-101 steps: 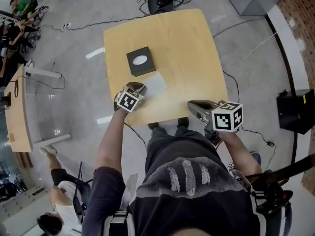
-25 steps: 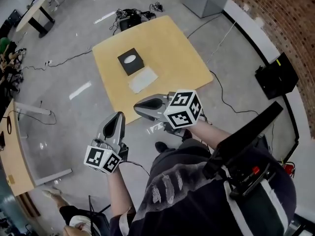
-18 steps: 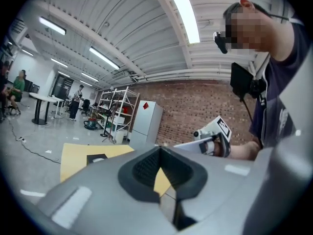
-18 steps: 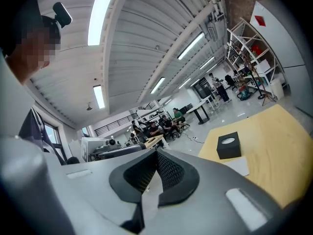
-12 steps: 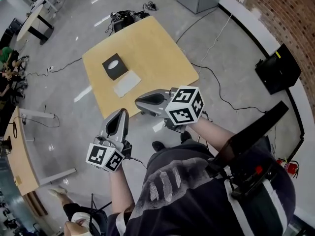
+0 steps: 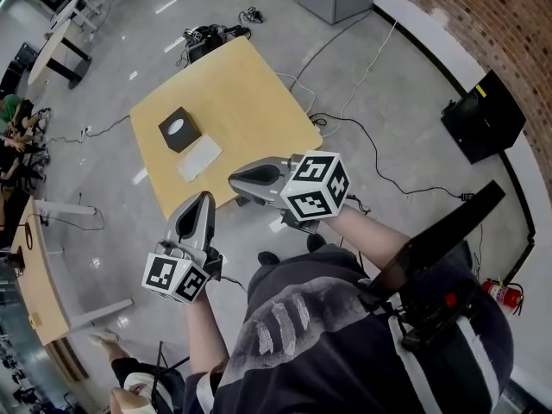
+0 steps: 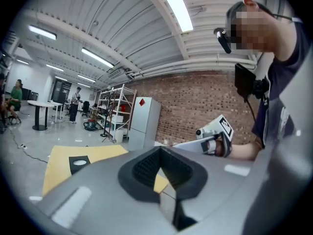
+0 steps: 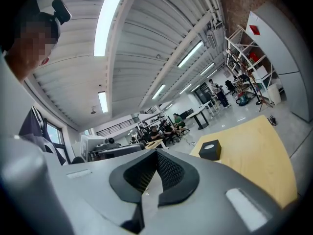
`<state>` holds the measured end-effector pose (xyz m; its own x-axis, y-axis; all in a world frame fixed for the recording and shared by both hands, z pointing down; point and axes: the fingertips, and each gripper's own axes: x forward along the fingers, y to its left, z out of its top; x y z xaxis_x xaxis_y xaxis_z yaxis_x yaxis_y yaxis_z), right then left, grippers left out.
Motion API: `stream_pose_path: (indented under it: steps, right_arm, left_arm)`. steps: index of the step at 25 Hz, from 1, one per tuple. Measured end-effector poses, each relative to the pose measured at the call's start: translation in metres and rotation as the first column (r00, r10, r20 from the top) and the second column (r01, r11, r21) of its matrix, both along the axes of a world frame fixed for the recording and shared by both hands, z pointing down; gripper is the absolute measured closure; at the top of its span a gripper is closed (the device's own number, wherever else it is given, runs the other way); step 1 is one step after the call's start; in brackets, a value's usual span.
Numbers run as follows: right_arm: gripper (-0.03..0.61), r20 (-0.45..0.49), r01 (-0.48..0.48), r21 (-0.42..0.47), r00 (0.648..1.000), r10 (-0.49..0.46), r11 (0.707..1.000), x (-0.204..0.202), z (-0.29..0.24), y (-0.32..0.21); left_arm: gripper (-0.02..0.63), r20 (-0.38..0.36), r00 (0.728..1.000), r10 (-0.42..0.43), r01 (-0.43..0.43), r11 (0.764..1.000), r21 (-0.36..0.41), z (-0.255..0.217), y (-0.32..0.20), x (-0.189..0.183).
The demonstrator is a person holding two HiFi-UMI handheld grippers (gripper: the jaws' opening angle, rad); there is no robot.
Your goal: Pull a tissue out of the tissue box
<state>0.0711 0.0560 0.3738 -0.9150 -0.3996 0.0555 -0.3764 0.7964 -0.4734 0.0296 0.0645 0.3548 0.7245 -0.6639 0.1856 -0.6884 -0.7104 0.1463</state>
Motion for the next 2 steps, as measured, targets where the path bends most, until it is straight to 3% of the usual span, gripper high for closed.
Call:
stream_pose_path:
  steps: [2]
  right_arm:
    - [0.580,0.007,-0.001,0.004,1.000,0.001,1.000,0.0143,-0.0024,-0.0007]
  left_arm:
    - [0.614,0.016,1.000,0.008,-0.008,1.000,-0.008,0.0015,0.0003,0.0142]
